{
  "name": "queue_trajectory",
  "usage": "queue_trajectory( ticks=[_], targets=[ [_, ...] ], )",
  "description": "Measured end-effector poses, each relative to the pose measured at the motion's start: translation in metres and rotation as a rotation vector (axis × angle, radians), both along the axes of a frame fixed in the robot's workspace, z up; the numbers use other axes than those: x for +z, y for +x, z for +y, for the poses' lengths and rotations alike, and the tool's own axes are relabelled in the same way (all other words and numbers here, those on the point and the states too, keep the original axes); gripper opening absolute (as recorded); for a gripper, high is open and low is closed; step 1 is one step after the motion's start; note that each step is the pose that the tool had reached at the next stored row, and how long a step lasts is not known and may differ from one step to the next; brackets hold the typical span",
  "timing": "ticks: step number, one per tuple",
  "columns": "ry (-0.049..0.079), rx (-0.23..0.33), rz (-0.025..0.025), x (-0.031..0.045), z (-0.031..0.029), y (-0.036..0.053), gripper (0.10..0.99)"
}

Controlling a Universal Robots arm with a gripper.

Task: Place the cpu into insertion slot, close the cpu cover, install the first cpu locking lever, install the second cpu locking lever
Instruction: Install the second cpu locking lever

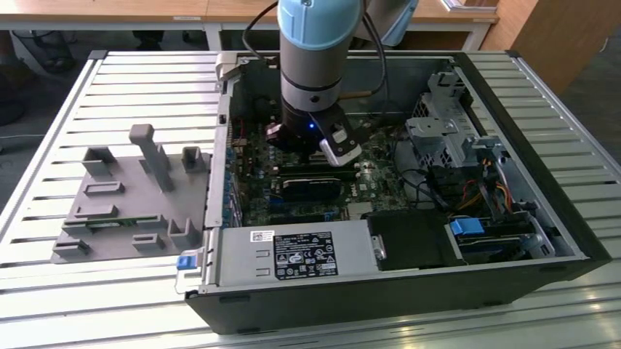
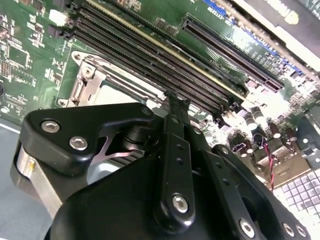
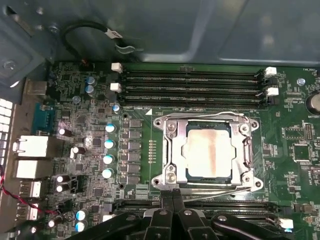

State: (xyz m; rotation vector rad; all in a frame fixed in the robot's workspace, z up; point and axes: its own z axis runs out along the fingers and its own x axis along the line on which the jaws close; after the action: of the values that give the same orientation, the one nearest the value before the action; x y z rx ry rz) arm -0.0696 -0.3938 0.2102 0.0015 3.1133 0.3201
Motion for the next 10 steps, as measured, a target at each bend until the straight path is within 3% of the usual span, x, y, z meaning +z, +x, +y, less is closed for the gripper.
queue_trajectory(
  ticks=[10],
  targets=[
    [0.018, 0.0, 0.0, -0.0085, -0.0001, -0.0043, 0.106]
  ],
)
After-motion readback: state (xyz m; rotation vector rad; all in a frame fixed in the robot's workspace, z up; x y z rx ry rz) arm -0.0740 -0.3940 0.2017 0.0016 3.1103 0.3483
